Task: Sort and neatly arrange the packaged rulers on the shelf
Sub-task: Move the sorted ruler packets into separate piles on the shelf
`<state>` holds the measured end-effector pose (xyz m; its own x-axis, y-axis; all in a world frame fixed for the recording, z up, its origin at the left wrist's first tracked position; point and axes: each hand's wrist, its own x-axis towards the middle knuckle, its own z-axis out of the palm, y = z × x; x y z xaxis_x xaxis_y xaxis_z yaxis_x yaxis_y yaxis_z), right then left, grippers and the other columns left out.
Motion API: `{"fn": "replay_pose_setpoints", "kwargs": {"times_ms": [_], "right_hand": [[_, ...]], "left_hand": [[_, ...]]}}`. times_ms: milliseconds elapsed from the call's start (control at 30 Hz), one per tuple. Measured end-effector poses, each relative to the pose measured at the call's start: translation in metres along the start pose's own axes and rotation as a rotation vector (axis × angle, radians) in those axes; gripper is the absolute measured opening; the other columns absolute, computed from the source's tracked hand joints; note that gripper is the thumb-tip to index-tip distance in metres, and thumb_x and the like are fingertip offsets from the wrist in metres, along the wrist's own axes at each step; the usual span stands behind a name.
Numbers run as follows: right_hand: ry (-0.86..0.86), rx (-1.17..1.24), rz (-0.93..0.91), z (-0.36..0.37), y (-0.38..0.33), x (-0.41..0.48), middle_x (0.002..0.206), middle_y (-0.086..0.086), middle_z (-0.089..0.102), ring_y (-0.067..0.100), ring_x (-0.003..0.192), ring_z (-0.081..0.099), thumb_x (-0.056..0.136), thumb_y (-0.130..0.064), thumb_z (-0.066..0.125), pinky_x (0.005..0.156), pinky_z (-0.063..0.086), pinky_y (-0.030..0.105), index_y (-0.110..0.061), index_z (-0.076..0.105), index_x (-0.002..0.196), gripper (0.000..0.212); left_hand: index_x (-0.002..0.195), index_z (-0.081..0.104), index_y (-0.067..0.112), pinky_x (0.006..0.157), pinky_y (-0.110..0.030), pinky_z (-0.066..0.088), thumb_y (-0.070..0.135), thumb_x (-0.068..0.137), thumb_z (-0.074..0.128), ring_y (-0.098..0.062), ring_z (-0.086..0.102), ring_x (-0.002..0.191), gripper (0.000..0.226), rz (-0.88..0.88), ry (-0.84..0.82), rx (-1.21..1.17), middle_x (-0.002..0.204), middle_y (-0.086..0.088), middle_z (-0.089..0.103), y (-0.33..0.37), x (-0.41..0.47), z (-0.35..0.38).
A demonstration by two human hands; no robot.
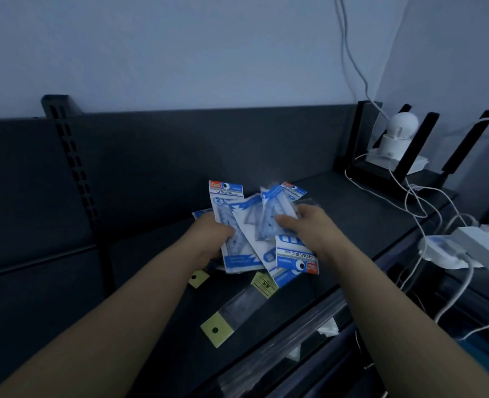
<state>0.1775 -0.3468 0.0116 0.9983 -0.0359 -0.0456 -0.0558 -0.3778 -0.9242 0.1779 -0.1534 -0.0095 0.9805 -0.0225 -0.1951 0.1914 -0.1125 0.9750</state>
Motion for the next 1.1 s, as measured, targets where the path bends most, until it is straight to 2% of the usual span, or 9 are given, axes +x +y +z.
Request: {"fn": "replay_pose_setpoints", "kwargs": {"times_ms": [100, 267, 367, 400, 433, 467, 567, 800, 1100], "right_hand": [[0.019, 0.156, -0.001, 0.008, -0.007, -0.001, 0.083, 0.015, 0.072, 0.023, 0.061, 0.067, 0.087, -0.018, 0.068, 0.064, 0.058, 0.040, -0.009, 0.063, 0.092, 0.012], [-0.023, -0.003, -0.057, 0.042, -0.010, -0.002, 0.070, 0.006, 0.064, 0.017, 0.056, 0.059, 0.088, -0.029, 0.065, 0.052, 0.046, 0.027, -0.009, 0.063, 0.085, 0.020], [-0.096, -0.103, -0.130, 0.067, -0.022, -0.005, 0.074, 0.007, 0.054, 0.025, 0.076, 0.062, 0.092, -0.042, 0.055, 0.067, 0.046, 0.035, -0.003, 0.063, 0.090, 0.039], [-0.121, -0.128, -0.136, 0.074, -0.028, -0.007, 0.098, 0.020, 0.066, 0.029, 0.093, 0.062, 0.095, -0.040, 0.050, 0.079, 0.047, 0.038, 0.000, 0.064, 0.103, 0.043], [-0.167, -0.162, -0.148, 0.082, -0.033, -0.009, 0.129, 0.016, 0.047, 0.029, 0.108, 0.058, 0.098, -0.036, 0.044, 0.090, 0.043, 0.038, -0.003, 0.062, 0.115, 0.041], [-0.222, -0.173, -0.158, 0.089, -0.038, -0.010, 0.120, 0.018, 0.060, 0.030, 0.113, 0.055, 0.099, -0.030, 0.041, 0.094, 0.041, 0.038, -0.009, 0.062, 0.116, 0.034], [-0.330, -0.103, -0.183, 0.116, -0.048, -0.018, 0.102, 0.009, 0.070, 0.029, 0.097, 0.065, 0.091, -0.014, 0.052, 0.087, 0.051, 0.046, -0.019, 0.065, 0.090, 0.015], [-0.487, -0.045, -0.212, 0.184, -0.078, -0.054, 0.095, 0.003, 0.072, 0.016, 0.076, 0.070, 0.089, -0.011, 0.061, 0.063, 0.056, 0.030, -0.016, 0.062, 0.102, 0.014], [-0.561, -0.075, -0.286, 0.310, -0.127, -0.148, 0.091, 0.003, 0.069, 0.017, 0.075, 0.068, 0.085, -0.024, 0.069, 0.059, 0.054, 0.030, -0.013, 0.064, 0.099, 0.018]], "left_hand": [[0.092, 0.063, 0.008, 0.083, -0.042, 0.054, -0.009, 0.092, 0.044, -0.036, 0.064, 0.099, 0.026, 0.027, -0.021, -0.086, 0.109, -0.023, 0.066, 0.002, -0.009, 0.000], [0.105, 0.064, 0.011, 0.069, -0.036, 0.059, -0.001, 0.093, 0.055, -0.025, 0.069, 0.087, 0.020, 0.083, 0.011, -0.150, 0.098, -0.011, 0.071, 0.002, -0.026, -0.014], [0.090, 0.064, 0.016, 0.077, -0.039, 0.057, -0.008, 0.089, 0.056, -0.025, 0.068, 0.088, 0.025, 0.085, 0.101, -0.102, 0.096, -0.011, 0.071, -0.004, -0.038, -0.038], [0.088, 0.064, 0.016, 0.079, -0.040, 0.056, -0.008, 0.089, 0.055, -0.024, 0.068, 0.086, 0.026, 0.078, 0.125, -0.092, 0.093, -0.010, 0.070, -0.007, -0.043, -0.047], [0.087, 0.064, 0.016, 0.080, -0.042, 0.056, -0.008, 0.089, 0.054, -0.025, 0.067, 0.086, 0.026, 0.069, 0.148, -0.086, 0.092, -0.009, 0.070, -0.010, -0.047, -0.057], [0.090, 0.064, 0.015, 0.082, -0.043, 0.056, -0.007, 0.090, 0.053, -0.027, 0.067, 0.088, 0.024, 0.060, 0.171, -0.088, 0.094, -0.011, 0.070, -0.014, -0.052, -0.066], [0.105, 0.064, 0.008, 0.084, -0.043, 0.056, 0.000, 0.093, 0.049, -0.031, 0.067, 0.096, 0.020, 0.034, 0.258, -0.120, 0.103, -0.015, 0.069, -0.022, -0.066, -0.093], [0.116, 0.059, 0.007, 0.081, -0.041, 0.058, 0.003, 0.088, 0.064, -0.026, 0.068, 0.096, 0.029, 0.070, 0.412, -0.141, 0.110, -0.010, 0.068, -0.040, -0.123, -0.164], [0.116, 0.058, 0.011, 0.079, -0.038, 0.059, 0.008, 0.088, 0.066, -0.021, 0.070, 0.093, 0.029, 0.099, 0.674, -0.123, 0.110, -0.007, 0.070, -0.068, -0.249, -0.275]]}}
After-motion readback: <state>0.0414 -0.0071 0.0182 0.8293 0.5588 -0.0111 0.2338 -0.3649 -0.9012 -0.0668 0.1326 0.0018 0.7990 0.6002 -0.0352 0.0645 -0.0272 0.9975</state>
